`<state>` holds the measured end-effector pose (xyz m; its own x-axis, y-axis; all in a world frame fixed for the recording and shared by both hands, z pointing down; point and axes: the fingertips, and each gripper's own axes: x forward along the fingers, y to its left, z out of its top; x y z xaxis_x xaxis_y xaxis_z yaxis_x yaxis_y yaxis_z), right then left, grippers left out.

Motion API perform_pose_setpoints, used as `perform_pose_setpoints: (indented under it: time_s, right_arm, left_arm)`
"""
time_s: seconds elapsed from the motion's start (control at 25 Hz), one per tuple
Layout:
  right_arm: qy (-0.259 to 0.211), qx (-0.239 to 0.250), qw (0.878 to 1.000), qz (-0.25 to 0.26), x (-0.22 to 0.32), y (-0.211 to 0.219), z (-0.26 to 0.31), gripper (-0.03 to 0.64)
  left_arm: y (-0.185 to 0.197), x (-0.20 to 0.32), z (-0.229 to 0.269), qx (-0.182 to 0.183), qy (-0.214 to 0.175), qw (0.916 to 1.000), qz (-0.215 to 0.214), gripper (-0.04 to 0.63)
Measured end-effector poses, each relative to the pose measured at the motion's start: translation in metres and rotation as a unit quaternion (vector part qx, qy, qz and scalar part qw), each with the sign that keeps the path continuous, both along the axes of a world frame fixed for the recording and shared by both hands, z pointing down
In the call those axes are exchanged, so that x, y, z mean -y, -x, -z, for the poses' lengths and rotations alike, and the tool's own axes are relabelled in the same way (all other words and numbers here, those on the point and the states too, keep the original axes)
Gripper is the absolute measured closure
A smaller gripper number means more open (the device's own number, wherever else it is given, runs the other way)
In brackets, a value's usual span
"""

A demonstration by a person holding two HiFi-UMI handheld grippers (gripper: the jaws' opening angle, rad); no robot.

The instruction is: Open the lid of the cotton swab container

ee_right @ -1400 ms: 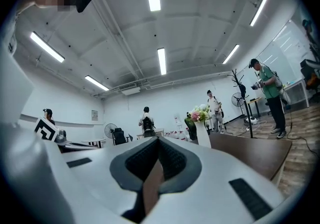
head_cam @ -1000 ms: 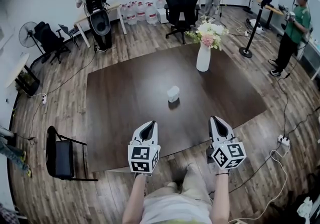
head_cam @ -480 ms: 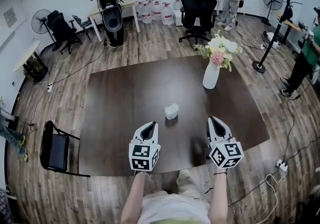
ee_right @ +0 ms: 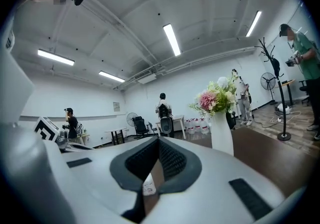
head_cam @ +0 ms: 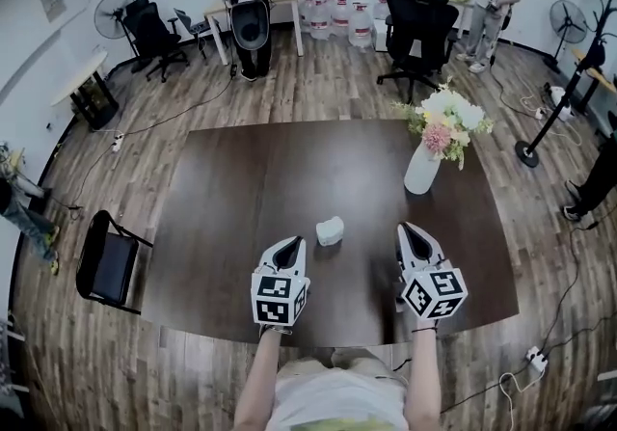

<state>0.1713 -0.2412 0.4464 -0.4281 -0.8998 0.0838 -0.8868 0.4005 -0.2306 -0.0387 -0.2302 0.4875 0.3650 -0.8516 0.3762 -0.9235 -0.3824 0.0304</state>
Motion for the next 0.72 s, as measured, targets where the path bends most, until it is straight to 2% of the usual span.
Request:
perform_pose_setpoints:
  time_s: [0.24, 0.36, 0.52, 0.72]
  right_arm:
    - [0.025, -0.002, 0.999, 0.048, 0.015, 0.029, -0.023, 0.595]
    - [0.039, -0.001, 0.998, 0.058, 0.02, 0.038, -0.035, 0.595]
    - [0.059, 0.003, 0.996, 0.061, 0.029, 0.048, -0.053, 0.595]
    - [0.077, 0.001, 0.995, 0.062, 0.034, 0.058, -0.072, 0.595]
  left_arm:
    - [0.012, 0.003, -0.027, 0.009, 0.033, 0.999, 0.028, 0.571]
    - [0.016, 0.006, -0.036, 0.011, 0.044, 0.9986, 0.028, 0.571]
    - [0.012, 0.011, -0.055, 0.008, 0.064, 0.9979, 0.009, 0.571]
    - [0.003, 0.019, -0.078, 0.004, 0.076, 0.9964, -0.038, 0.569]
